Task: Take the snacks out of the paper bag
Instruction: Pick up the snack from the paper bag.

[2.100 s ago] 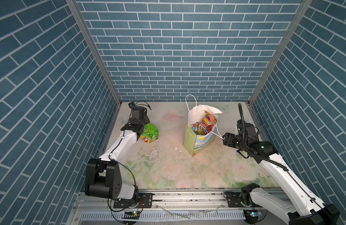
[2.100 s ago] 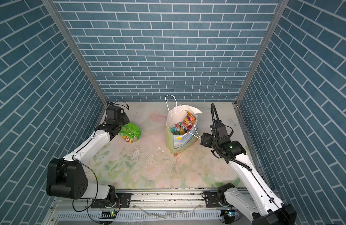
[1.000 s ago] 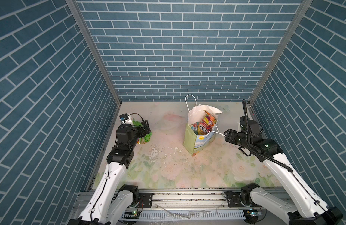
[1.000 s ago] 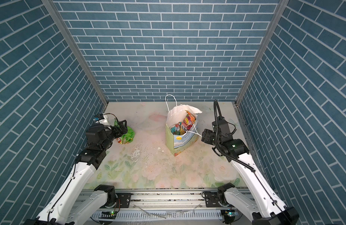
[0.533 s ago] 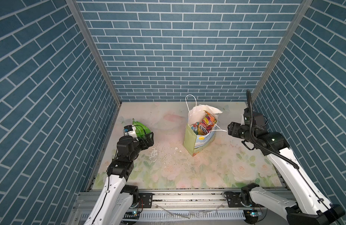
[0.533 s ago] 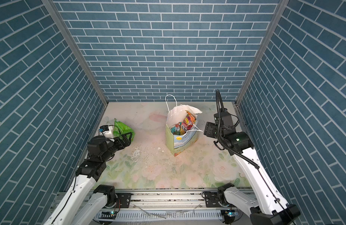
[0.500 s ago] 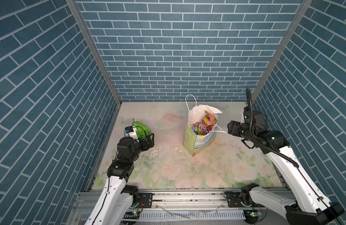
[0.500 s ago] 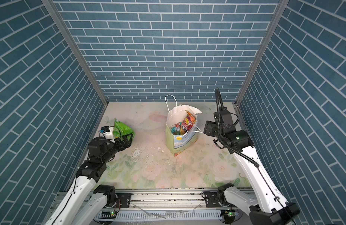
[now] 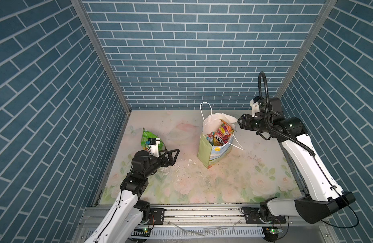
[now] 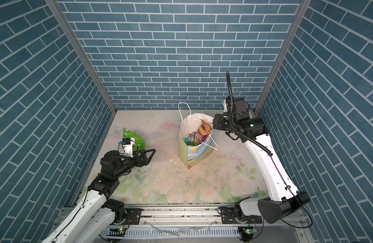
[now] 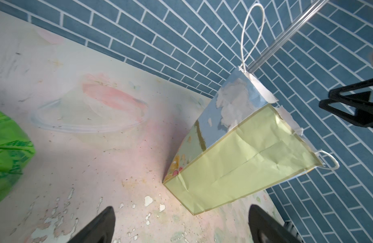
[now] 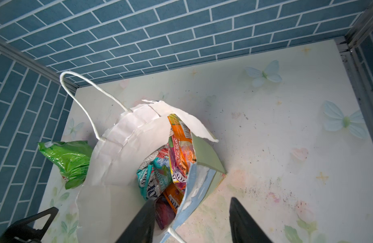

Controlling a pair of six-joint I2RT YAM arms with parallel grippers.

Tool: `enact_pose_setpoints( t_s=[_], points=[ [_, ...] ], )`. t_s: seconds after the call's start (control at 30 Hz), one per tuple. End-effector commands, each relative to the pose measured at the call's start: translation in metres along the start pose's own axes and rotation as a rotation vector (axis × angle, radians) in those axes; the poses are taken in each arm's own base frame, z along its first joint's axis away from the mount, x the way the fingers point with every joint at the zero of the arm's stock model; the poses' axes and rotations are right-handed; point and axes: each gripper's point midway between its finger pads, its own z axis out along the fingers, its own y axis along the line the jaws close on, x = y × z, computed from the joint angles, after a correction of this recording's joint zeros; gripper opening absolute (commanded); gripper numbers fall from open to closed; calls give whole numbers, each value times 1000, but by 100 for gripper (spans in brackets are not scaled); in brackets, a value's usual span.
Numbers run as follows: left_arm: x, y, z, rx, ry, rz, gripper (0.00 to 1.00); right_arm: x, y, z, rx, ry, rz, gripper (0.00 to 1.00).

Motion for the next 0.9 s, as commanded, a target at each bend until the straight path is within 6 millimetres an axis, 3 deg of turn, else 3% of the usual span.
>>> enact_pose_setpoints(
  t_s=[0.0, 0.13, 0.43, 0.87],
  points=[
    [-18, -33, -2, 108, -28, 46, 99, 10, 19, 5, -58, 76, -49, 57],
    [-22, -44, 0, 126, -26, 54, 100, 11, 29, 20, -50, 122, -99, 57],
    [-20, -66, 11, 148, 12, 81, 100, 17, 26, 64, 15, 237, -156, 56],
    [-14, -71, 29, 132, 48, 98, 100, 30, 17, 109, 80, 307, -184, 50]
  ],
)
